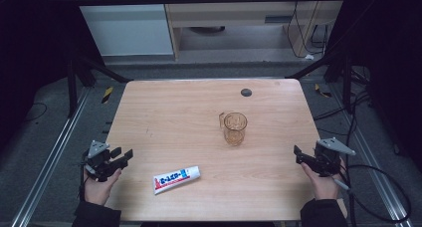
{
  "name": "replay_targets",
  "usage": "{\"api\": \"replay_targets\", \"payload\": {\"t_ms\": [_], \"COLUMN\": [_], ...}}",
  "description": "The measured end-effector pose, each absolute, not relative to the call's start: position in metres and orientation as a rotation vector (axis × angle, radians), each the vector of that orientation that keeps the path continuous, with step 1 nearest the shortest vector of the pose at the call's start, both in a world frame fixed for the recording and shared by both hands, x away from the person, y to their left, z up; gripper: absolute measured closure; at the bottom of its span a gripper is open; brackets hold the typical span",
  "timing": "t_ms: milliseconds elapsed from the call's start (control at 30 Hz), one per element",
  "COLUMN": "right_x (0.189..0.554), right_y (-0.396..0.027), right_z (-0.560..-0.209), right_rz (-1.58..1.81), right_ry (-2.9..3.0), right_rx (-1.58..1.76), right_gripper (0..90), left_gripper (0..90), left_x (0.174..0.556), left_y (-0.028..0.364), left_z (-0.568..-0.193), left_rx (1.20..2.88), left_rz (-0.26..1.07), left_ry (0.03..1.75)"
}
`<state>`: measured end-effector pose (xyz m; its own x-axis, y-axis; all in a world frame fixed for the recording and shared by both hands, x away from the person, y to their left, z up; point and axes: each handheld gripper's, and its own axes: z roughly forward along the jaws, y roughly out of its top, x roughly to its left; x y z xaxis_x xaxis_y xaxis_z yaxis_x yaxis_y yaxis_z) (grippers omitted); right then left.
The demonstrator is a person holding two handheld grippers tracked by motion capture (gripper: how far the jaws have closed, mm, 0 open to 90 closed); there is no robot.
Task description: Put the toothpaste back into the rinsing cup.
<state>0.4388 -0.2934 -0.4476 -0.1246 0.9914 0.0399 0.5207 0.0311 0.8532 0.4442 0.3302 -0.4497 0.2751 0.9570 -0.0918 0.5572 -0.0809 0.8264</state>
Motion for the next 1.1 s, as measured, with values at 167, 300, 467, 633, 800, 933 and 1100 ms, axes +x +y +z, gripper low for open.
{"api": "replay_targets", "payload": {"t_ms": [167,300,467,633,800,933,1100], "right_x": [0.43,0.425,0.422,0.421,0.422,0.424,0.425], "right_y": [-0.29,-0.282,-0.274,-0.264,-0.258,-0.257,-0.253], "right_z": [-0.439,-0.435,-0.433,-0.435,-0.438,-0.44,-0.442], "right_rz": [1.051,1.048,1.043,1.047,1.039,1.035,1.024], "right_ry": [1.701,1.728,1.768,1.804,1.84,1.855,1.88], "right_rx": [1.525,1.5,1.496,1.474,1.466,1.47,1.464], "right_gripper": [26.8,28.8,30.5,30.8,30.2,30.2,29.8], "left_gripper": [55.1,66.7,74.9,83.7,87.6,89.2,89.4], "left_x": [0.434,0.425,0.41,0.396,0.39,0.388,0.386], "left_y": [0.325,0.322,0.318,0.306,0.291,0.28,0.266], "left_z": [-0.446,-0.442,-0.443,-0.442,-0.441,-0.444,-0.448], "left_rx": [1.766,1.78,1.818,1.88,1.943,2.0,2.06], "left_rz": [0.611,0.571,0.472,0.428,0.383,0.333,0.284], "left_ry": [1.356,1.337,1.321,1.27,1.203,1.157,1.107]}}
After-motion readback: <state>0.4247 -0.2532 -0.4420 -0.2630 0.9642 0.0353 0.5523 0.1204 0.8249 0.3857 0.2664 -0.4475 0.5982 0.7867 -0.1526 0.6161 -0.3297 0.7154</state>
